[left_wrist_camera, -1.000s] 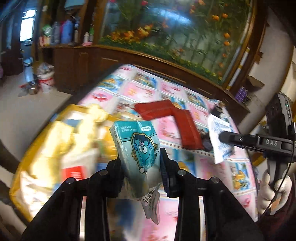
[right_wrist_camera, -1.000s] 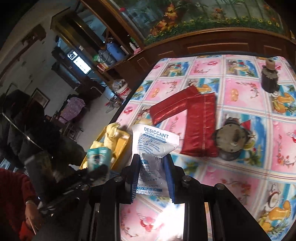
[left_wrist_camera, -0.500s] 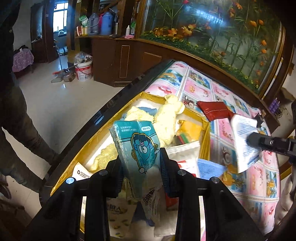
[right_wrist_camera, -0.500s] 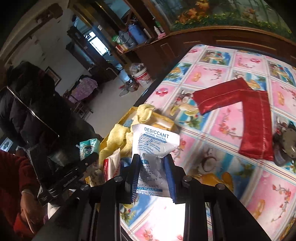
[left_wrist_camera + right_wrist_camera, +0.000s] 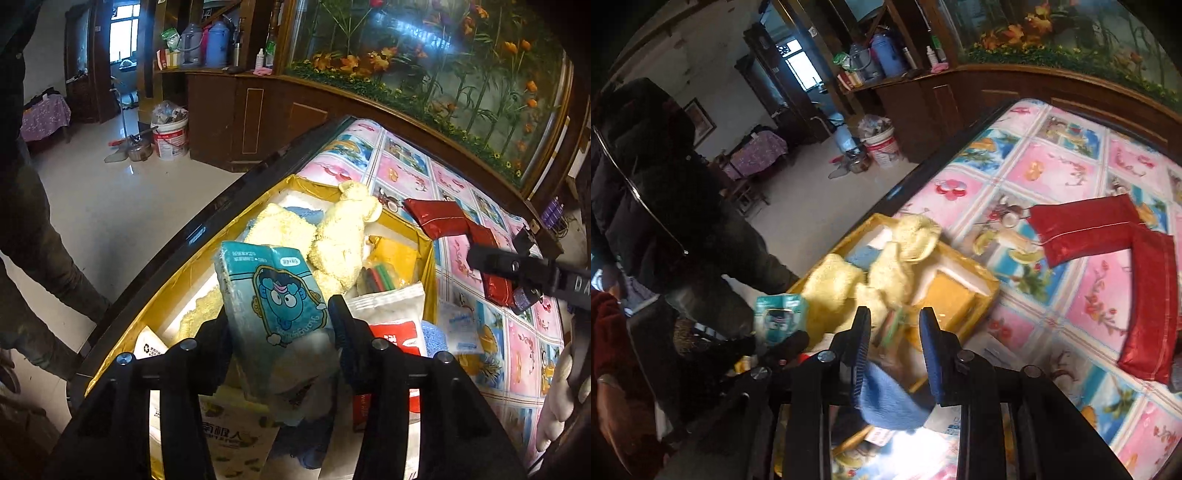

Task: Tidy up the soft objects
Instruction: 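Lower the teal packet and desiccant packet into the tray and open both tools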

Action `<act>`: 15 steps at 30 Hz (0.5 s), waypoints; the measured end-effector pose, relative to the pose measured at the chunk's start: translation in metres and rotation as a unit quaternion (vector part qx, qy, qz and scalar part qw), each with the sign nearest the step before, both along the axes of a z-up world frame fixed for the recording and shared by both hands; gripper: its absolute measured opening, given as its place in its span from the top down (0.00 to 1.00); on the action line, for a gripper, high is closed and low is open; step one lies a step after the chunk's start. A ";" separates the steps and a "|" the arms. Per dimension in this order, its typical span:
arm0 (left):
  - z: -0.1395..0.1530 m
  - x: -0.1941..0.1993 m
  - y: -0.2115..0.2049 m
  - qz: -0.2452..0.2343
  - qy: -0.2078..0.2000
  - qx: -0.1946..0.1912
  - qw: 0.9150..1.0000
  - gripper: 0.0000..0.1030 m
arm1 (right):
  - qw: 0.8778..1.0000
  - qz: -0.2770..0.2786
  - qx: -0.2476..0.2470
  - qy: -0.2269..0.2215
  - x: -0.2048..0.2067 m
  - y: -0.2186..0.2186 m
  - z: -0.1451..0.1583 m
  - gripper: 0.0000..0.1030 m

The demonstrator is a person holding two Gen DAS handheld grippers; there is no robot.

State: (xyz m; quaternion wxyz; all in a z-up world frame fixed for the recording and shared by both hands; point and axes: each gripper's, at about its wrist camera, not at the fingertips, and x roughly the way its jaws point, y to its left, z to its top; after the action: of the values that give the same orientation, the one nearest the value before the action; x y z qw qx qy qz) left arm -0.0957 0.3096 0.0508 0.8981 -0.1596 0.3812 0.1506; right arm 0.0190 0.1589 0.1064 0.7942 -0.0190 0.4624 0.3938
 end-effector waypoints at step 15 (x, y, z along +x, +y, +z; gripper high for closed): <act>0.032 -0.020 -0.007 0.013 -0.058 0.019 0.998 0.40 | 0.991 -0.082 -0.082 0.062 0.010 -0.046 -0.086 0.47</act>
State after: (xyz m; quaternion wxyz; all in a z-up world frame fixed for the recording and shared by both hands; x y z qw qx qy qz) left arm -0.1162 0.3029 0.0825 0.9194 -0.1556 0.3236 0.1606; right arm 0.0285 0.1127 0.0202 0.7896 -0.0216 0.5411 0.2887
